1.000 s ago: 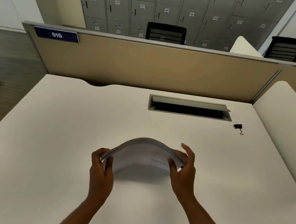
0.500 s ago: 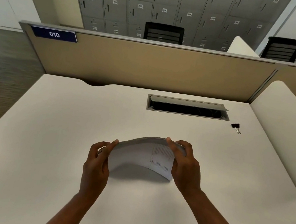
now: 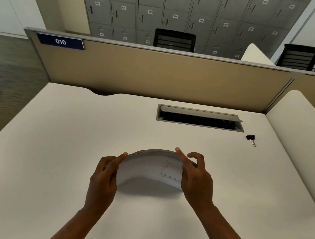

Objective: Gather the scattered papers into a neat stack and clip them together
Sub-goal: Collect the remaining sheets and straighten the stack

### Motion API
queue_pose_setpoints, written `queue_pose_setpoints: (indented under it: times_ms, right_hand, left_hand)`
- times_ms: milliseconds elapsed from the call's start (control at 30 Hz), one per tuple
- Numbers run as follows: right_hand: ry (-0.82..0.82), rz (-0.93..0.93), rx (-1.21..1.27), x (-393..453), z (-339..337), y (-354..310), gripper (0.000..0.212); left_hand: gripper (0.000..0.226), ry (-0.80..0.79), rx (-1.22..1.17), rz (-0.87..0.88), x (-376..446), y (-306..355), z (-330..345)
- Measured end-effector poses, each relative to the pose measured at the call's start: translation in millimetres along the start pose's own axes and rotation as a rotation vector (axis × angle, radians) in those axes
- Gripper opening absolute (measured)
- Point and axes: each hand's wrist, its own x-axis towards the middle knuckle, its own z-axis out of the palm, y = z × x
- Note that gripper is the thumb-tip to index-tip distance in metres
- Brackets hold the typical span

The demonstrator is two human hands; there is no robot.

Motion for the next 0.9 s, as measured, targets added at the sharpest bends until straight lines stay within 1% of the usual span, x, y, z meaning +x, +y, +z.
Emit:
queue_pose_setpoints:
  times_ms: [100, 133, 167, 233, 267, 300, 333, 367, 400, 433, 533, 600, 700, 800, 900]
  right_hand:
    - [0.011, -0.019, -0.008, 2.2, 1.1, 1.2, 0.081]
    - [0.019, -0.013, 0.014, 2.3, 1.7, 2.2, 0.082]
    - [0.034, 0.032, 0.083, 1.0, 2.8, 4.4, 0.084]
    - [0.074, 0.259, 0.375, -3.9, 5.9, 10.6, 0.092]
    - [0.059, 0.392, 0.534, -7.3, 7.4, 13.7, 0.091]
    - [0.007, 0.501, 0.665, -9.9, 10.1, 15.6, 0.082]
    - [-0.055, 0.572, 0.739, -12.0, 13.8, 16.2, 0.065]
    - [-0.099, 0.608, 0.759, -13.4, 17.7, 14.7, 0.047]
    - [-0.106, 0.612, 0.750, -15.0, 20.4, 12.5, 0.036]
    - [-0.086, 0.600, 0.740, -15.1, 21.7, 10.3, 0.032]
    - [0.016, 0.602, 0.742, -15.3, 20.1, 7.7, 0.032]
    - [0.045, 0.618, 0.758, -21.6, 21.1, 12.4, 0.030]
    - [-0.011, 0.676, 0.725, -40.9, 30.8, 20.9, 0.036]
    - [-0.102, 0.713, 0.634, -56.8, 42.1, 25.7, 0.037]
    - [-0.085, 0.710, 0.654, -53.9, 44.6, 27.4, 0.040]
  left_hand:
    - [0.071, -0.007, -0.005, 0.007, 1.3, -0.7, -0.6]
    - [0.070, -0.009, -0.012, -0.004, 0.2, -1.2, -0.4]
    - [0.069, -0.004, -0.030, -0.034, -1.6, -1.4, 0.4]
    - [0.069, 0.035, -0.109, -0.160, -6.2, -1.2, 3.7]
    - [0.071, 0.057, -0.168, -0.233, -8.6, -1.3, 6.7]
    - [0.072, 0.075, -0.228, -0.294, -10.5, -1.2, 10.0]
    - [0.070, 0.090, -0.275, -0.334, -11.5, -0.4, 13.3]
    - [0.065, 0.101, -0.295, -0.354, -11.4, 0.9, 16.2]
    - [0.057, 0.105, -0.292, -0.360, -10.3, 2.8, 18.6]
    - [0.051, 0.108, -0.274, -0.366, -8.5, 4.5, 20.1]
    - [0.043, 0.125, -0.251, -0.397, -6.2, 3.8, 21.2]
    - [0.037, 0.130, -0.278, -0.414, -10.4, 1.3, 20.7]
    - [0.030, 0.060, -0.315, -0.466, -25.1, 1.1, 25.6]
    - [0.032, 0.028, -0.331, -0.549, -34.2, 2.4, 32.9]
    - [0.034, 0.031, -0.290, -0.577, -29.2, 0.4, 32.5]
